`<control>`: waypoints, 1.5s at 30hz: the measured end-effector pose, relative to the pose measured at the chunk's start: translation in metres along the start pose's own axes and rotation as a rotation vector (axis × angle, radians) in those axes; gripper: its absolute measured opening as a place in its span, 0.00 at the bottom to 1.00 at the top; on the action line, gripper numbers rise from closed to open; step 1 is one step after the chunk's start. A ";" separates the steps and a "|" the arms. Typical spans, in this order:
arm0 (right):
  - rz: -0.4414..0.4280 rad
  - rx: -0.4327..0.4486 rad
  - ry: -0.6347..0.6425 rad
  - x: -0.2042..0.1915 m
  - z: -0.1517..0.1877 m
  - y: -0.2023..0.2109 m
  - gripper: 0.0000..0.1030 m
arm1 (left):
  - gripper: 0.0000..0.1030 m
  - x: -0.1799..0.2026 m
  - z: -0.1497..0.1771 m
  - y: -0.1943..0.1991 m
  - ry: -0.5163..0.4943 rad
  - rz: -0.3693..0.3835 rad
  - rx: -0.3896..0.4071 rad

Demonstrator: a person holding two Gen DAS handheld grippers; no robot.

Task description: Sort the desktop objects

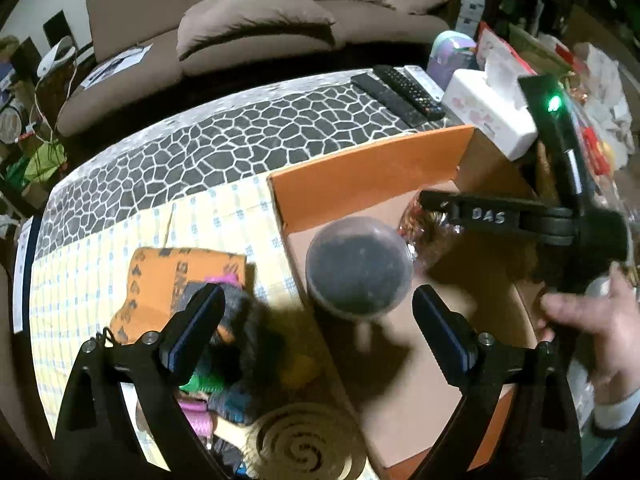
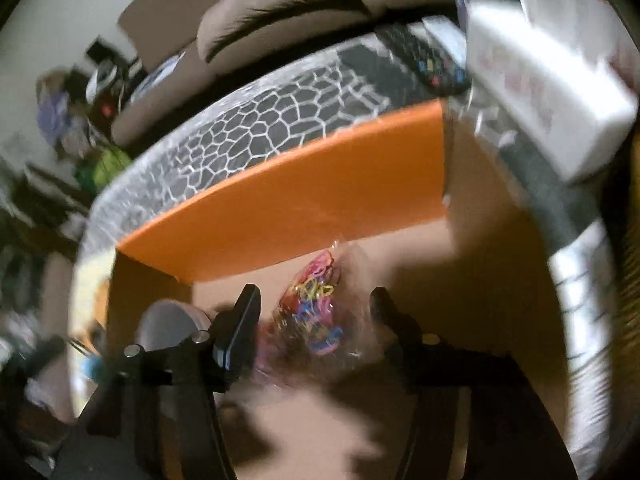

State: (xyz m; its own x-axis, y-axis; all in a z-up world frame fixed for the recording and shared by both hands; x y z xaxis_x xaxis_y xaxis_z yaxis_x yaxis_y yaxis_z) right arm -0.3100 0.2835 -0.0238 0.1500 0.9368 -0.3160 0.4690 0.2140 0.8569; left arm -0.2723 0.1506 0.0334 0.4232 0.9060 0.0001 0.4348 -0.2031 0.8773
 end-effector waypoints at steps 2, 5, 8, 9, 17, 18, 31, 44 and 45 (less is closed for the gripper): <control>0.062 0.025 0.069 -0.004 -0.003 0.014 0.60 | 0.92 -0.002 0.005 0.006 0.002 0.009 0.009; 0.132 0.062 0.132 -0.007 -0.003 0.036 0.61 | 0.92 -0.005 0.013 0.015 0.004 0.014 0.020; 0.102 0.064 0.171 -0.017 0.006 0.047 0.63 | 0.92 -0.011 0.021 0.022 0.017 0.024 0.026; 0.072 0.052 0.179 -0.022 0.013 0.046 0.63 | 0.92 -0.013 0.024 0.025 0.020 0.029 0.026; -0.049 -0.103 0.245 -0.064 0.064 0.020 0.63 | 0.92 -0.031 0.055 0.036 0.005 0.012 0.022; -0.048 -0.115 0.244 -0.066 0.066 0.017 0.63 | 0.92 -0.034 0.058 0.037 0.004 0.014 0.019; -0.102 -0.137 0.142 -0.081 0.065 -0.004 0.51 | 0.92 -0.044 0.085 0.032 0.032 0.045 -0.005; -0.025 -0.161 0.278 -0.083 0.084 0.001 0.67 | 0.92 -0.059 0.098 0.038 0.042 0.039 0.007; -0.018 -0.173 0.282 -0.084 0.086 -0.004 0.60 | 0.92 -0.061 0.100 0.039 0.041 0.034 0.007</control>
State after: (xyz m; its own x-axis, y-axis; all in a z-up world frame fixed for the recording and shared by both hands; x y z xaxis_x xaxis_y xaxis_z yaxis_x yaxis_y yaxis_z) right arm -0.2495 0.1799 -0.0361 -0.1155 0.9671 -0.2268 0.3111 0.2521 0.9163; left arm -0.2017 0.0506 0.0194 0.4052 0.9129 0.0497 0.4264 -0.2368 0.8730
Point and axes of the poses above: each gripper's, at about its wrist camera, not at the fingertips, and y roughly against the way its jaws point, x to its right, z to its underside, the point moved 10 cm from there along -y, roughly the way its jaws point, and after that the axes turned 3 degrees about -y, right-handed, at the moved point
